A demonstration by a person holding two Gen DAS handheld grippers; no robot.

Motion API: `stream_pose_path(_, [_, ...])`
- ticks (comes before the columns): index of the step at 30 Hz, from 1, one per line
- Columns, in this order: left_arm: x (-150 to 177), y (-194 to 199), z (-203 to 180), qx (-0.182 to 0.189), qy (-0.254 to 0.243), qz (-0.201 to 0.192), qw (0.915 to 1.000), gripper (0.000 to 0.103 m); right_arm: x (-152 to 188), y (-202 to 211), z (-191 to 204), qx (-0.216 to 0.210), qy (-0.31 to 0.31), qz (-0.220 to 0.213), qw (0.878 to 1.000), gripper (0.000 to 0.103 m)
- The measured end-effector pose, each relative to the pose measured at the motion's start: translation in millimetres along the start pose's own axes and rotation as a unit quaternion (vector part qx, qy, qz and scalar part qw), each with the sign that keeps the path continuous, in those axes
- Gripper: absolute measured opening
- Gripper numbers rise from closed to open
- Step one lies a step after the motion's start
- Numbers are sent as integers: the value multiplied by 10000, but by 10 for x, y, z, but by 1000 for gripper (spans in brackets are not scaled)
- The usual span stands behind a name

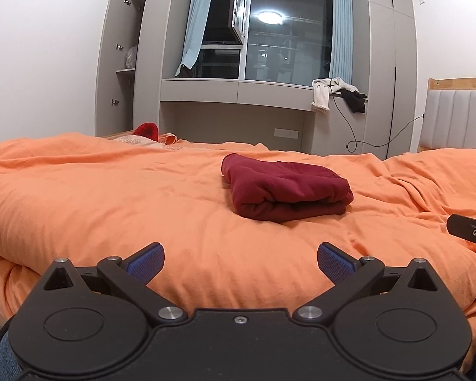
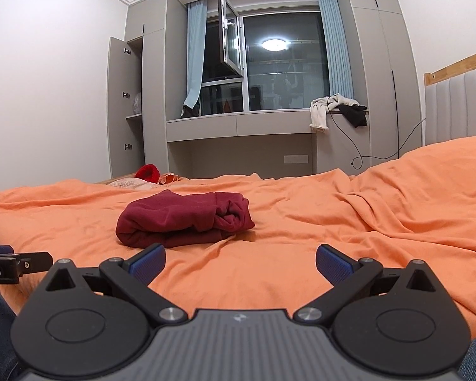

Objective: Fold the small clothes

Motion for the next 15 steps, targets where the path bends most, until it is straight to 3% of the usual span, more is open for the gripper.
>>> stream_pose_path(15, [7, 0, -8, -14, -18, 16, 10000, 102, -7, 0, 3, 1, -24, 16, 10000, 103])
Point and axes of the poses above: each gripper's, at about its wrist camera, not at the fingertips, and y roughly against the way its jaws point, z to its left, x to its underside, the point moved 7 cm from there along -y, roughly the way its jaws point, and after that the axes turned 7 degrees about -x, right-handed, at the moved point
